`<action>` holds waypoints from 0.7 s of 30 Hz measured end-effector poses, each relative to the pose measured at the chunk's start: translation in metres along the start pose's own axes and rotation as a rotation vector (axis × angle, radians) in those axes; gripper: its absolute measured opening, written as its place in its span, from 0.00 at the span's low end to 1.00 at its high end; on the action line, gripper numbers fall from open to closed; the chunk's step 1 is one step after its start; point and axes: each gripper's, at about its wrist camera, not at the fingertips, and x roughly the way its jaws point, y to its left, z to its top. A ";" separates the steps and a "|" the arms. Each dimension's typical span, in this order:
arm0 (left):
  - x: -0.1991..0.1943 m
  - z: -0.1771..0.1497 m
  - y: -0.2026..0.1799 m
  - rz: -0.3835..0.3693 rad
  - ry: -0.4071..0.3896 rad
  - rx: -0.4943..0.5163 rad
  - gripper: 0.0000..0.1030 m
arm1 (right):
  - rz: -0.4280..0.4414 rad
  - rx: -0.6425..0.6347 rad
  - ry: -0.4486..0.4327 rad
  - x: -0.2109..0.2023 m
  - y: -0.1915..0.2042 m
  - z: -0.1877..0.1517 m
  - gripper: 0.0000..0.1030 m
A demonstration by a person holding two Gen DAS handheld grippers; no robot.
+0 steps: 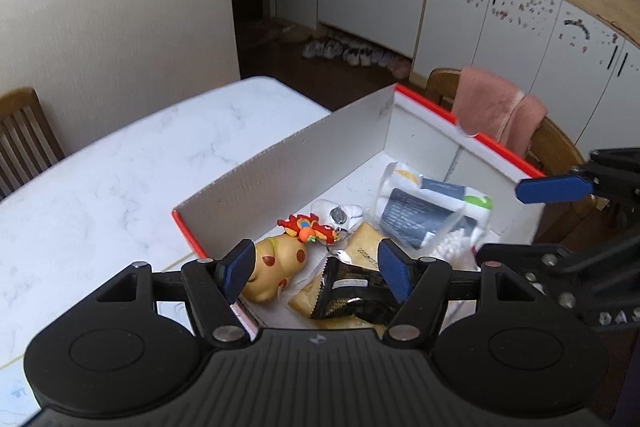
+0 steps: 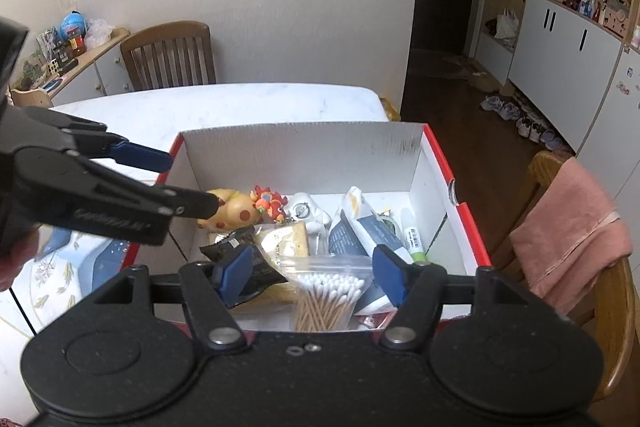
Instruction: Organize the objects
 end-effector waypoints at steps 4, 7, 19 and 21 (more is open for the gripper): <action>-0.023 -0.009 -0.002 0.008 -0.047 0.001 0.65 | -0.008 0.001 -0.025 -0.008 0.008 -0.002 0.70; -0.035 -0.018 -0.002 0.005 -0.066 -0.001 0.65 | -0.012 0.007 -0.041 -0.014 0.013 -0.004 0.72; -0.086 -0.042 0.005 0.018 -0.178 -0.047 0.81 | 0.005 0.060 -0.139 -0.042 0.025 -0.017 0.90; -0.092 -0.044 0.005 0.016 -0.192 -0.045 0.82 | 0.007 0.072 -0.159 -0.047 0.026 -0.019 0.98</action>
